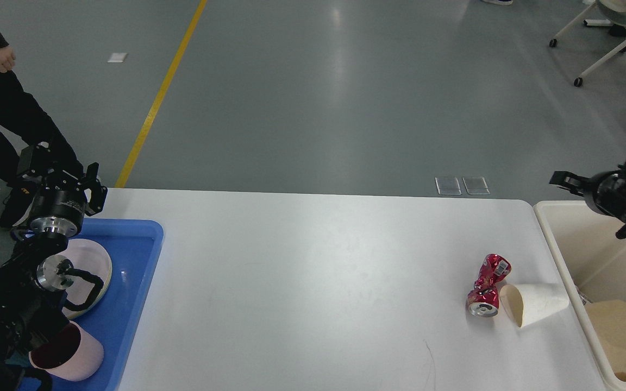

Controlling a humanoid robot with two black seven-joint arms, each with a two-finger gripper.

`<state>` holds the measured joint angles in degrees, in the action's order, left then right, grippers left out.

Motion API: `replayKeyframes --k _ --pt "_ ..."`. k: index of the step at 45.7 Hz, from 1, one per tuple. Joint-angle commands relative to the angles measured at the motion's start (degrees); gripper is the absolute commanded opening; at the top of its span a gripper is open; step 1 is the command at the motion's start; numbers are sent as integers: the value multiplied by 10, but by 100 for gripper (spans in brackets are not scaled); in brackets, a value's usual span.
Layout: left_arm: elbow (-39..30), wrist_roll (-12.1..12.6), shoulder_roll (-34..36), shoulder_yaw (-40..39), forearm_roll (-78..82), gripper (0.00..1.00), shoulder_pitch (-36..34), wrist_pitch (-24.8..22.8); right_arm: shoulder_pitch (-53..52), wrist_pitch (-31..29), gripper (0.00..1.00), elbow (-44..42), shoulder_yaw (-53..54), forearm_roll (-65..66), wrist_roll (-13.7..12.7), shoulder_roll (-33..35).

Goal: Tidy desktop
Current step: 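Lower the right gripper onto the red can and grasp it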

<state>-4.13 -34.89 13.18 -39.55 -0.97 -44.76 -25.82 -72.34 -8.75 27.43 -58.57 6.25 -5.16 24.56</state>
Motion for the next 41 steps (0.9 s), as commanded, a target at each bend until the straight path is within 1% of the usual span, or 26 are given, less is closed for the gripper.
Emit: replayKeyframes --k 1,5,9,12,13,17,25,28,31,35,38,41 --pt "0 0 0 0 0 96 0 1 -99 -29 100 90 -24 0 0 -35" --pt "0 0 0 0 0 96 0 0 -165 -48 100 157 -25 -1 -1 -48" --pt "0 0 0 0 0 96 0 0 -241 -92 100 222 -30 -1 -1 -58" --pt "0 0 0 0 0 96 0 1 -300 -146 100 258 -30 -1 -1 -63" --pt "0 0 0 0 0 96 0 1 -340 -194 100 283 -29 -1 -1 -64" --pt "0 0 0 0 0 96 0 0 -401 -274 100 317 -30 -1 -1 -73" --pt "0 0 0 0 0 96 0 1 -490 -397 100 377 -32 -11 -2 -83" --pt "0 0 0 0 0 96 0 1 -513 -429 100 387 -30 -13 -2 -86" --pt "0 0 0 0 0 96 0 0 -522 -449 100 389 -30 -19 -2 -87" --pt "0 0 0 0 0 96 0 1 -512 -445 100 382 -30 -23 -2 -87" --pt "0 0 0 0 0 96 0 0 -466 -428 100 371 -28 -24 -2 -86" --pt "0 0 0 0 0 96 0 0 -399 -396 100 342 -29 -24 -2 -87"
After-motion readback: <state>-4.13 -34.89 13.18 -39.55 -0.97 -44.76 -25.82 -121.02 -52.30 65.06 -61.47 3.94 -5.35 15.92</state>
